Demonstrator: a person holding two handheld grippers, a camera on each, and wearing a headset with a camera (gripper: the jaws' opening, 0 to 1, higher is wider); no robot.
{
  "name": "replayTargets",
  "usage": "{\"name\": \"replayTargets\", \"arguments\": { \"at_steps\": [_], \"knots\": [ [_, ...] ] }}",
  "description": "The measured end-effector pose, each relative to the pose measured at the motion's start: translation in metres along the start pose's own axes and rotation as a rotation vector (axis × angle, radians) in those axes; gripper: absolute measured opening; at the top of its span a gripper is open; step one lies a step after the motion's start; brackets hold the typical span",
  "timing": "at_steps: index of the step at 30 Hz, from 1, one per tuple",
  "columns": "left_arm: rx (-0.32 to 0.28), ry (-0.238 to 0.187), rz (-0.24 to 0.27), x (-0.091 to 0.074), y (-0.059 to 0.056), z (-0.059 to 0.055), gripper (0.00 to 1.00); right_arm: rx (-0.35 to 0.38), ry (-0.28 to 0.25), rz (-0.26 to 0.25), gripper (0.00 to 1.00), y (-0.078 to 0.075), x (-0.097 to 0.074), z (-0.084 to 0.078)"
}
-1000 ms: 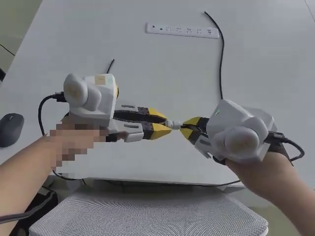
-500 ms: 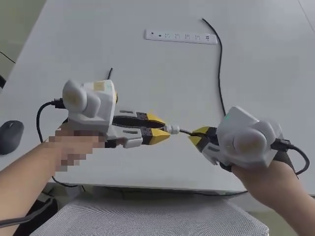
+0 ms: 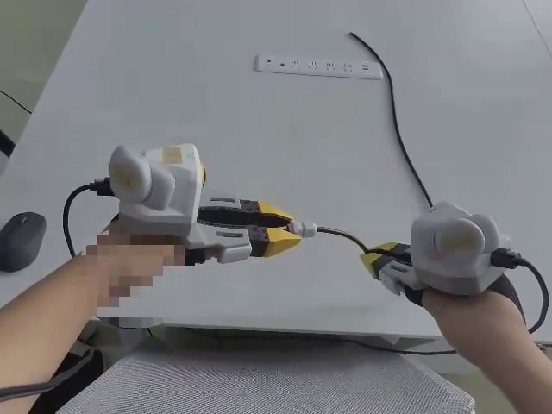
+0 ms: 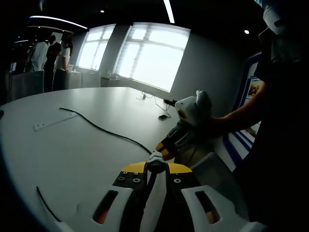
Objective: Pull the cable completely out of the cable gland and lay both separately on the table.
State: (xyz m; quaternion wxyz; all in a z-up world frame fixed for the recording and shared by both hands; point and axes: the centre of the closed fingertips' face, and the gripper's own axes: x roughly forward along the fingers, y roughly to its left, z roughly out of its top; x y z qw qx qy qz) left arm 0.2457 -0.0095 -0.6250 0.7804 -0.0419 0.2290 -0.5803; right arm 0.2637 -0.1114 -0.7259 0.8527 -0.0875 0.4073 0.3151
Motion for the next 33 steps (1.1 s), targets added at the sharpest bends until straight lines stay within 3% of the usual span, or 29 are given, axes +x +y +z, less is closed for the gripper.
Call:
{"name": "replayTargets", "arguments": {
  "at_steps": [7, 23, 33],
  "knots": [
    [0.001, 0.002, 0.002, 0.0014, -0.0007, -0.0005, 0.15, 0.094, 0.009, -0.009, 0.0, -0.0031, 0.003, -0.008],
    [-0.014, 0.005, 0.008, -0.001, 0.002, -0.0015, 0.15, 0.095, 0.0, -0.004, 0.0, 0.0005, 0.0024, -0.0072],
    [-0.022, 0.002, 0.018, -0.0042, 0.006, -0.0002, 0.15, 0.035, -0.027, -0.007, 0.04, 0.0003, -0.0009, -0.0032]
  ]
}}
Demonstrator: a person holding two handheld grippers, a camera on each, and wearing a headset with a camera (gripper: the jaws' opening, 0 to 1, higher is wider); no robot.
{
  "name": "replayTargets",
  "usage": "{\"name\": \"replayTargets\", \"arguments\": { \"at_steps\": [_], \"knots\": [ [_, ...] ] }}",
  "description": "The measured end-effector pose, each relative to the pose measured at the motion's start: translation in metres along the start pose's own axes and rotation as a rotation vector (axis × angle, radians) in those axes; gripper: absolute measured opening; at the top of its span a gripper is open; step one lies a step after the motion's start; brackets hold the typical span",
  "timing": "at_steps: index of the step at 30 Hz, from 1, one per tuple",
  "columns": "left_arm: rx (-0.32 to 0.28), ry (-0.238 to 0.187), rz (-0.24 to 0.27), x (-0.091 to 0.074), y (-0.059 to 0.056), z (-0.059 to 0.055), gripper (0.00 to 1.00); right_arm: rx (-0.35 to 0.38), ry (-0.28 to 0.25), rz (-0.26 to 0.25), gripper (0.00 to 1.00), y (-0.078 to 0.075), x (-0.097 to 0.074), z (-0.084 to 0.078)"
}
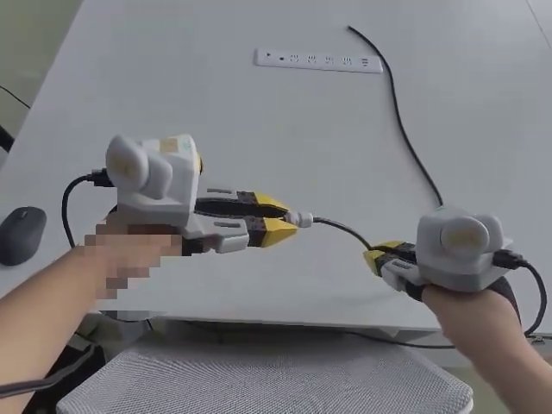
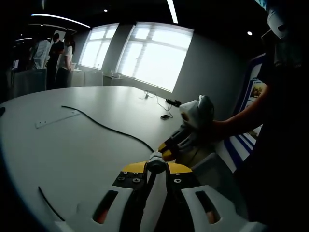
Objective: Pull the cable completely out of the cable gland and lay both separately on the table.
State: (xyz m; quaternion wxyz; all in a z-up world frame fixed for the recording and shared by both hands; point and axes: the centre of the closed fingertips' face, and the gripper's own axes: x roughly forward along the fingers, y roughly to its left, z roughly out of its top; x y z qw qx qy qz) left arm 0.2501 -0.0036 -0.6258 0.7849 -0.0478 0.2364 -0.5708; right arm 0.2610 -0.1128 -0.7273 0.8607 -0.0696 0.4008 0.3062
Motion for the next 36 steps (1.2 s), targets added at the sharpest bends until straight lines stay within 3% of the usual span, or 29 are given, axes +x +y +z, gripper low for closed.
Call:
{"name": "replayTargets", "arguments": {
  "at_steps": [8, 14, 21, 25, 28, 36],
  "knots": [
    [0.002, 0.012, 0.002, 0.0, 0.001, -0.003, 0.15, -0.105, -0.015, 0.01, 0.23, 0.006, -0.013, 0.011],
    [-0.003, 0.013, -0.001, 0.0, 0.0, -0.005, 0.15, -0.212, -0.083, 0.022, 0.3, 0.016, -0.027, 0.041],
    [-0.004, 0.015, -0.005, 0.001, 0.001, -0.004, 0.15, -0.414, -0.101, 0.092, 0.31, 0.049, -0.029, 0.071],
    [-0.007, 0.013, -0.004, 0.001, 0.0, -0.004, 0.15, -0.523, -0.095, 0.105, 0.3, 0.061, -0.027, 0.078],
    [-0.008, 0.016, -0.007, 0.001, 0.0, -0.006, 0.15, -0.612, -0.083, 0.144, 0.27, 0.075, -0.024, 0.078],
    [-0.011, 0.022, -0.004, 0.001, 0.002, -0.006, 0.15, -0.694, -0.068, 0.153, 0.16, 0.087, -0.016, 0.081]
  ]
}}
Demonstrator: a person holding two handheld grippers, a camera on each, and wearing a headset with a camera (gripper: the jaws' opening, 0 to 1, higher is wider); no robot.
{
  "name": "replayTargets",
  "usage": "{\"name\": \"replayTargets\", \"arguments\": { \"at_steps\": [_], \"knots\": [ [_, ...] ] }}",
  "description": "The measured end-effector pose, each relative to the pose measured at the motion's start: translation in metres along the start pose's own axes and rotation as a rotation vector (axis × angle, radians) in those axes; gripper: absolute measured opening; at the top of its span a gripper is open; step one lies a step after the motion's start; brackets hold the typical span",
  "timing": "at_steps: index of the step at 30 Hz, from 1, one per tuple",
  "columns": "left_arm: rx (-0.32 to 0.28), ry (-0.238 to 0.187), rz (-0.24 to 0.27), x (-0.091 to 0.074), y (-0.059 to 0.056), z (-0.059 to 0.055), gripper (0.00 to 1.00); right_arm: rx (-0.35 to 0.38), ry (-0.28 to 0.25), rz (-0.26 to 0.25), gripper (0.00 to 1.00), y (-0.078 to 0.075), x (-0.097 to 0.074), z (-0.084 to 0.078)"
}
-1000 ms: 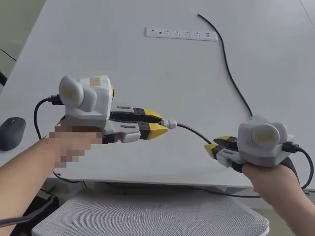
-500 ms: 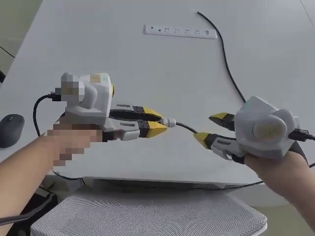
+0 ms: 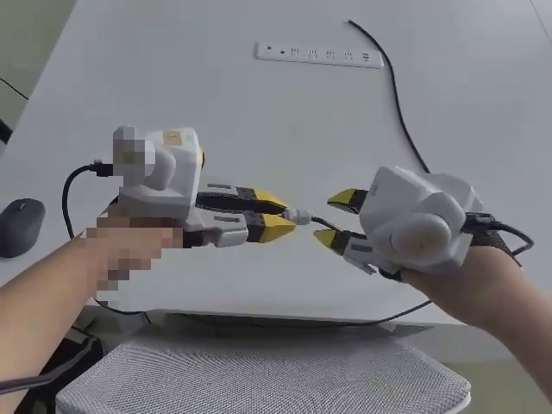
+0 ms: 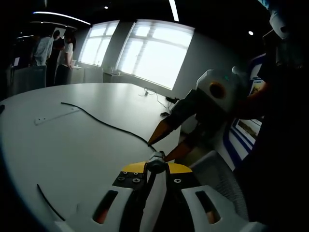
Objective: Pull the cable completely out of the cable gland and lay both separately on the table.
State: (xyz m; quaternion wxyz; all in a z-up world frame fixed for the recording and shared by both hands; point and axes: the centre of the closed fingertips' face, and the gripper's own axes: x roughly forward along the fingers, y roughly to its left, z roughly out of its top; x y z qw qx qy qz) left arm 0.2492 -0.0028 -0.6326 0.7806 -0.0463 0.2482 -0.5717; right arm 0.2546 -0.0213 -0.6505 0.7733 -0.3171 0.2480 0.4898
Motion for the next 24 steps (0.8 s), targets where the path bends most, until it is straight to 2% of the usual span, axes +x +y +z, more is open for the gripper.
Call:
{"name": "replayTargets", "arguments": {
  "at_steps": [5, 8, 10, 17, 24],
  "knots": [
    [0.001, -0.001, -0.001, 0.0009, 0.0004, -0.0001, 0.15, -0.035, 0.006, -0.003, 0.06, -0.0009, 0.0035, 0.0027],
    [0.01, 0.0, 0.002, 0.0017, 0.0012, -0.0009, 0.15, -0.026, 0.012, -0.002, 0.04, -0.0017, 0.0047, 0.0012],
    [0.004, -0.007, 0.004, 0.002, 0.0019, 0.0003, 0.15, -0.015, 0.006, 0.008, 0.0, 0.0002, 0.005, 0.0012],
    [0.014, 0.0, 0.0, 0.0045, 0.0019, -0.0004, 0.15, 0.007, 0.017, -0.012, 0.0, -0.0021, 0.0057, -0.0017],
    [0.017, 0.004, 0.002, 0.0068, 0.0034, 0.0001, 0.15, 0.07, 0.021, -0.013, 0.0, -0.0055, 0.0077, -0.005]
  ]
}}
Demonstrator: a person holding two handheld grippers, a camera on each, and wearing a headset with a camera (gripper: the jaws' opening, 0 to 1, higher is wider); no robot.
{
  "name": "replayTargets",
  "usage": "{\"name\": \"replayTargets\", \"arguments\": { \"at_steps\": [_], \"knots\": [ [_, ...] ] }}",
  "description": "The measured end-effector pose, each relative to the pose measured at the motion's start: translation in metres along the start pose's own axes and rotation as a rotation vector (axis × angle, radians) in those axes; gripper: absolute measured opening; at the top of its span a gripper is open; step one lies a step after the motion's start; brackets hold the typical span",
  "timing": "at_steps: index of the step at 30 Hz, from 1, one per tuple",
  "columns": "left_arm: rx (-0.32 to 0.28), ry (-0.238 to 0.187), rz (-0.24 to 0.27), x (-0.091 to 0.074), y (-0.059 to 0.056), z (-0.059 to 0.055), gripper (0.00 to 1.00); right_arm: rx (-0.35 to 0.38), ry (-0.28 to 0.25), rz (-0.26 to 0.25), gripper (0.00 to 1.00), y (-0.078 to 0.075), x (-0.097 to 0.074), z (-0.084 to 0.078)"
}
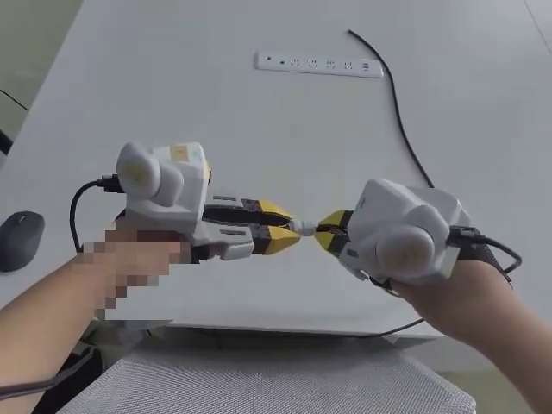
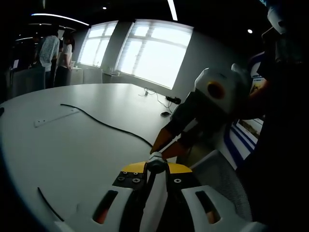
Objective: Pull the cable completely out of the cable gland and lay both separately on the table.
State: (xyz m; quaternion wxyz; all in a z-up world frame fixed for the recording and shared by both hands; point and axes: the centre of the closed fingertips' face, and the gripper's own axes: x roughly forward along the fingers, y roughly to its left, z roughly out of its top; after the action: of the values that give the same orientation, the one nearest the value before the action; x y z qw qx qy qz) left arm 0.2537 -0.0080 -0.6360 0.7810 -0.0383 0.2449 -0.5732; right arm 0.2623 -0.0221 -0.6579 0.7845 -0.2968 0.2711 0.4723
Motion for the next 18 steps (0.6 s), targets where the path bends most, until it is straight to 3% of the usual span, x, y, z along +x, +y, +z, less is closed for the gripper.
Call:
{"name": "replayTargets", "arguments": {
  "at_steps": [11, 14, 18],
  "knots": [
    [-0.01, 0.003, 0.006, -0.006, 0.003, -0.002, 0.15, 0.109, 0.046, -0.053, 0.0, -0.017, 0.001, -0.032],
    [-0.011, 0.0, 0.005, -0.005, 0.003, -0.002, 0.15, 0.218, 0.052, -0.06, 0.0, -0.02, 0.002, -0.043],
    [-0.013, -0.003, 0.004, -0.005, 0.003, -0.002, 0.15, 0.312, 0.047, -0.064, 0.0, -0.023, 0.004, -0.053]
  ]
}}
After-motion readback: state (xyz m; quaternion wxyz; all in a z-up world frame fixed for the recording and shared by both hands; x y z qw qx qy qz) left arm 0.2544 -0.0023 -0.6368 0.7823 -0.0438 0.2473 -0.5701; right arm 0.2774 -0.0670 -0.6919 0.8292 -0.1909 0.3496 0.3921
